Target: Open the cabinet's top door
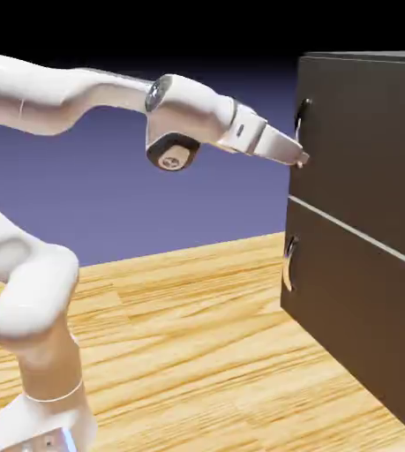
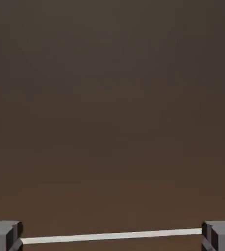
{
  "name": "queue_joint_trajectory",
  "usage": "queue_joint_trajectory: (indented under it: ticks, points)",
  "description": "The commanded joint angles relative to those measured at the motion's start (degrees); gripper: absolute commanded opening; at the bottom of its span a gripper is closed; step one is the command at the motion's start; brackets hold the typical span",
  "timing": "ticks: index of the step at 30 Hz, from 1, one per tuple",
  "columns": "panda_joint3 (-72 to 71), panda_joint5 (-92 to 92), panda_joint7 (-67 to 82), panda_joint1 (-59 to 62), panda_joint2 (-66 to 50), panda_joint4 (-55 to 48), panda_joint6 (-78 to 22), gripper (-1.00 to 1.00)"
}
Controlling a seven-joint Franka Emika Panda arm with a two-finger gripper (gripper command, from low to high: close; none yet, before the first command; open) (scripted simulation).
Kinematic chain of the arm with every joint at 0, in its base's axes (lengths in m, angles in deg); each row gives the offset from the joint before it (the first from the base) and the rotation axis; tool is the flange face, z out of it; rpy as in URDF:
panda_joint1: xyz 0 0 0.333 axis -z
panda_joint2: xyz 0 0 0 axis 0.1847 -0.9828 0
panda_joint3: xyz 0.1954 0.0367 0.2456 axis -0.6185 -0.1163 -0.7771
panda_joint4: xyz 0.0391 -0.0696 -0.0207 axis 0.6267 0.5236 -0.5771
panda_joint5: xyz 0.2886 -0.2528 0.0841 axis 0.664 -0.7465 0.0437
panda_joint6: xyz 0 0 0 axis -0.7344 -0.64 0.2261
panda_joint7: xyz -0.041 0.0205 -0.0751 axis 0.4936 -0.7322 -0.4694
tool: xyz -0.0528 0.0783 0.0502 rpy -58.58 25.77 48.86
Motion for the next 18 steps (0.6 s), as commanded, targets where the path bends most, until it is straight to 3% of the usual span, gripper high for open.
queue_joint_trajectory:
  ticks: [1, 18]
  points:
    - [-1.10, 2.50, 1.71, 1.03, 0.30, -0.68, -0.01, 1.00]
    - [-19.75, 44.86, 30.79, 18.52, 5.43, -12.28, -0.20, 1.00]
